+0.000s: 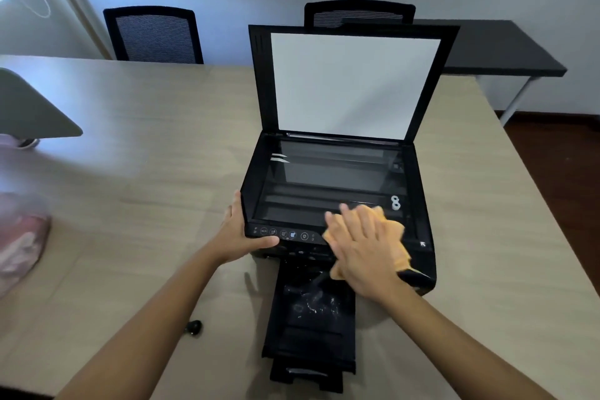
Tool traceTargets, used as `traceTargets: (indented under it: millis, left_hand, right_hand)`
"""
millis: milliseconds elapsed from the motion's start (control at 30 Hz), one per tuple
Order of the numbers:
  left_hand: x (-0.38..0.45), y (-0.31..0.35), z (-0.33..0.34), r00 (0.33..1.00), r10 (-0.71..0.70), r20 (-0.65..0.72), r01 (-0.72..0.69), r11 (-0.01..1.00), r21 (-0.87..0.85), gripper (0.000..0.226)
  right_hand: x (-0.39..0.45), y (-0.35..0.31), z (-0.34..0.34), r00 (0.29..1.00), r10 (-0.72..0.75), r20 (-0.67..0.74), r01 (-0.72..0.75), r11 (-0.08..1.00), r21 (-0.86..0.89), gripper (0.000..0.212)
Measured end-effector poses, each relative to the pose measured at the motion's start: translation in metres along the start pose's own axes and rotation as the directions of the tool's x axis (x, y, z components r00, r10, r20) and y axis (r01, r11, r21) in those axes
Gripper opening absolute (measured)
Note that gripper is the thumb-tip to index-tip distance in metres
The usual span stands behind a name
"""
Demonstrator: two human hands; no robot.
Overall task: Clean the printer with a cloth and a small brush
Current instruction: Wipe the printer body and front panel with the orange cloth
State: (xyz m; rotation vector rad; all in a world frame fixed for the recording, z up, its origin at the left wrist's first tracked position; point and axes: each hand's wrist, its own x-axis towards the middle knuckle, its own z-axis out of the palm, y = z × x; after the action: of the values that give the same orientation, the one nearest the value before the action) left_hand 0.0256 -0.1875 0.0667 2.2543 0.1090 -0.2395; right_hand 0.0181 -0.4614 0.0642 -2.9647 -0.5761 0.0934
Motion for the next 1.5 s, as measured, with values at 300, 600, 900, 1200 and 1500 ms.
traceTargets:
  millis: [300,600,900,1200,1500]
  left_hand:
    - [-0.002,0.0,-0.003,0.999,-0.043,0.007,0.043,0.999,0.013,0.14]
    - [-0.001,-0.003,-0.002,0.999,-0.034,0.003,0.034,0.999,0.032,0.143]
    - [0.0,-0.004,0.0,1.0,-0.006,0.01,0.006,1.0,0.015,0.14]
    - [0.002,-0.007,-0.002,0.999,-0.054,0.006,0.053,0.997,0.048,0.143]
    - [0.0,-0.006,-0.001,0.997,-0.074,0.031,0.073,0.996,0.047,0.147]
  right_hand:
    - [0.016,0.009,-0.008,0.995,-0.095,-0.018,0.097,0.985,0.146,0.068]
    - [0.046,-0.02,-0.01,0.96,0.21,-0.184,-0.06,0.799,0.598,0.045]
    - [0.009,0.031,-0.006,0.974,-0.162,-0.157,0.225,0.745,0.628,0.024]
    - [0.022,0.011,0.004,0.955,0.009,-0.295,0.194,0.733,0.652,0.008]
    - [0.008,-0.004,0.004,0.905,0.277,-0.324,-0.127,0.9,0.416,0.014]
